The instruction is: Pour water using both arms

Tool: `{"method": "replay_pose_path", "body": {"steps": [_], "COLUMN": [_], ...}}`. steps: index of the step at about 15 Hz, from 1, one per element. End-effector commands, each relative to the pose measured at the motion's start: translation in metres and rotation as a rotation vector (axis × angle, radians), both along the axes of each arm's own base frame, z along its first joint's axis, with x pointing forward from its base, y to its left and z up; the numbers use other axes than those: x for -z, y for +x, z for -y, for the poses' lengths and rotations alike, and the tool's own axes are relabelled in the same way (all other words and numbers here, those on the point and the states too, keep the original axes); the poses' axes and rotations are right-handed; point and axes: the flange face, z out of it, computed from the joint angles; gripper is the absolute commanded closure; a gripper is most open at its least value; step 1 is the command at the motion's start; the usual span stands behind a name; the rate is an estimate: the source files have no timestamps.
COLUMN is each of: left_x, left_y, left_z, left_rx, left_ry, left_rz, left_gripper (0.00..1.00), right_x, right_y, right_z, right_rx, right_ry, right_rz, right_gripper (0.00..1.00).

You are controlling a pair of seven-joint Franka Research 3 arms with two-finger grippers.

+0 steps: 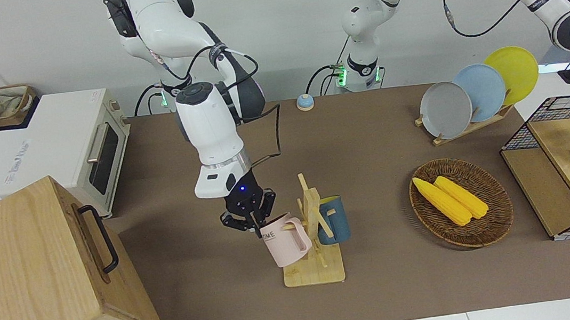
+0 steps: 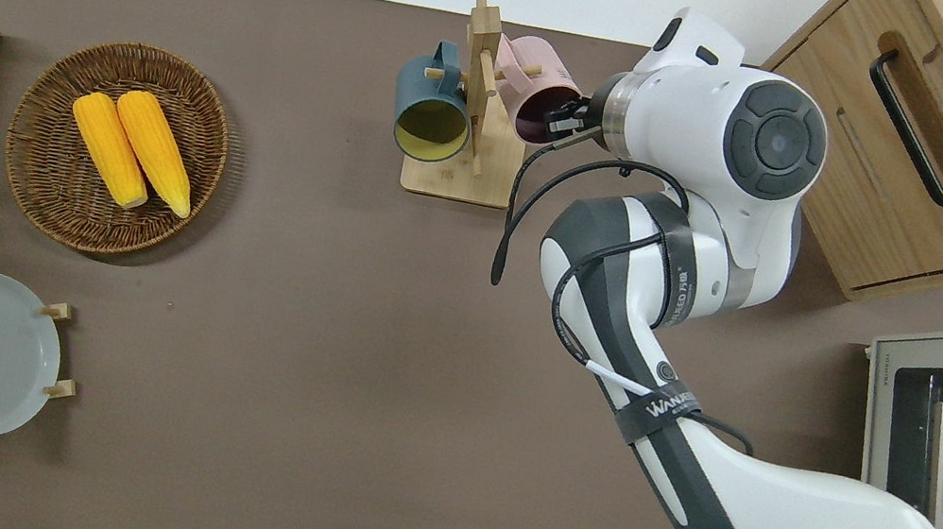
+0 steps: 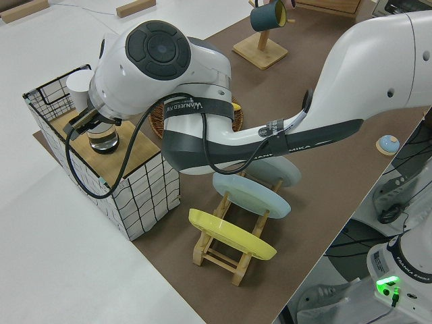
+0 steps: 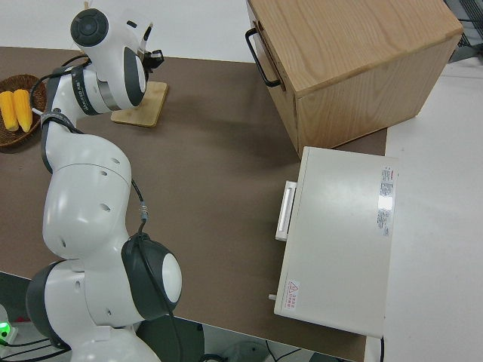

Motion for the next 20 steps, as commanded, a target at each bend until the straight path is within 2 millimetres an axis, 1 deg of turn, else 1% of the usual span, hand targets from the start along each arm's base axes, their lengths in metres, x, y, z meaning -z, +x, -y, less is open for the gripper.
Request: {"method": "replay_pose_path", "body": {"steps": [1,2,4,5,6,7,8,9,10,11,12,14,15,16,17,18,19,20], "left_x": [0.006,0.007,0.011,0.01,0.011,0.012,0.011,0.013,0.013,0.011,0.01,0.008,0.003,-0.003,-0.007,-0.016,-0.024,-0.027], "left_y": [0.006,0.007,0.007,0.007,0.007,0.007,0.006,0.006,0.006,0.005,0.005,0.004,0.005,0.006,0.006,0.008,0.008,0.008], "left_z": [0.003,0.005,0.003,0.003,0.004,0.002,0.001,0.0,-0.001,-0.002,-0.002,-0.003,-0.004,-0.004,-0.003,-0.003,-0.001,-0.001], "left_rx": [0.008,0.012,0.022,0.021,0.022,0.02,0.017,0.013,0.009,0.006,0.005,0.002,0.001,-0.004,-0.014,-0.023,-0.032,-0.039], "left_ry": [0.006,0.006,0.016,0.016,0.014,0.012,0.012,0.009,0.006,0.007,0.007,0.011,0.013,0.013,0.003,0.002,-0.002,-0.014], "left_rz": [0.024,0.024,0.022,0.024,0.024,0.022,0.024,0.022,0.023,0.025,0.027,0.028,0.036,0.044,0.046,0.054,0.061,0.058], "left_gripper": [0.0,0.0,0.01,0.03,0.16,0.37,0.61,0.78,0.93,1.0,1.0,1.0,1.0,1.0,1.0,1.0,1.0,1.0], "right_x": [-0.002,-0.002,-0.003,-0.004,-0.003,-0.003,-0.003,-0.002,-0.004,-0.009,-0.013,-0.018,-0.018,-0.018,-0.022,-0.023,-0.022,-0.022], "right_y": [0.008,0.01,0.011,0.011,0.011,0.012,0.013,0.013,0.014,0.015,0.016,0.018,0.019,0.019,0.02,0.02,0.021,0.022], "right_z": [0.009,0.018,0.024,0.027,0.026,0.029,0.033,0.034,0.036,0.037,0.043,0.047,0.053,0.055,0.056,0.057,0.063,0.065], "right_rx": [0.006,0.021,0.033,0.047,0.051,0.054,0.059,0.06,0.063,0.062,0.067,0.07,0.078,0.078,0.079,0.08,0.086,0.088], "right_ry": [0.007,0.009,0.03,0.059,0.073,0.073,0.072,0.072,0.072,0.072,0.072,0.074,0.074,0.072,0.072,0.073,0.072,0.071], "right_rz": [0.001,-0.003,-0.019,-0.028,-0.034,-0.036,-0.038,-0.043,-0.043,-0.043,-0.047,-0.047,-0.048,-0.055,-0.054,-0.054,-0.055,-0.056], "right_gripper": [1.0,1.0,1.0,1.0,1.0,1.0,1.0,1.0,1.0,1.0,1.0,1.0,1.0,1.0,1.0,1.0,1.0,1.0]}}
